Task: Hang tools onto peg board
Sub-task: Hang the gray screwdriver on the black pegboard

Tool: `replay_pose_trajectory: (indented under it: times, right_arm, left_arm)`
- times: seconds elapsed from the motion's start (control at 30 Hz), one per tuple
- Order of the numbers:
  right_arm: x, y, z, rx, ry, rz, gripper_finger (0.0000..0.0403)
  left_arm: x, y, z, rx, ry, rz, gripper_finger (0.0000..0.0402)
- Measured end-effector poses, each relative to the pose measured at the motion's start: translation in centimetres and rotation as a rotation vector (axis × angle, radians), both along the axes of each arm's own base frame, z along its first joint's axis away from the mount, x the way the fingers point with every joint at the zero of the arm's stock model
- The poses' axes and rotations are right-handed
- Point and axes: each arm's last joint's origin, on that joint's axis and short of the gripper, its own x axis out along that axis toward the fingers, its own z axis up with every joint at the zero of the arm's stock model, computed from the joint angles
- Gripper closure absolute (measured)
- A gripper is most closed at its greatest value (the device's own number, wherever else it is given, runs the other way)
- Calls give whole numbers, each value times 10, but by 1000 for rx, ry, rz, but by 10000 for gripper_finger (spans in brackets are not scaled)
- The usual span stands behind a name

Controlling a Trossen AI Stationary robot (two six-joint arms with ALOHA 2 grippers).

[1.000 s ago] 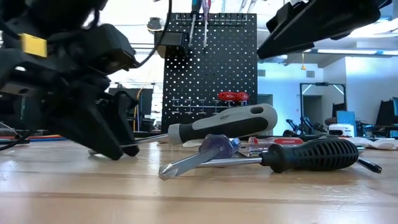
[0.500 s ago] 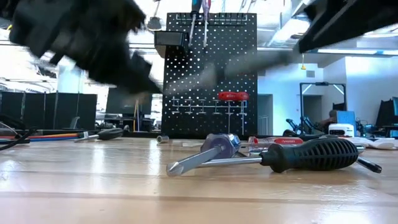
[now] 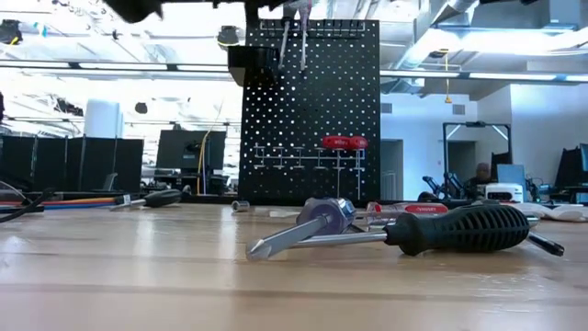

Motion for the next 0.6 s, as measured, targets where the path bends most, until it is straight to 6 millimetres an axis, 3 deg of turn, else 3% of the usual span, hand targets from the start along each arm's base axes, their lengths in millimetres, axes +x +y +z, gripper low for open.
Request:
replay_pose_trajectory:
  times: [0.1,0.3,0.6]
  right_arm:
    - [1,0,-3,-14,10,-2,241]
    - [-1,3,-2,2,4,1,241]
    - [-14,5,-7,0,15,-56,241]
  left_arm:
    - [7,21,18,-11,-92,41,398]
    - [23,40,28,-8,-127,49,399]
    - [31,15,12,42,94,-27,400]
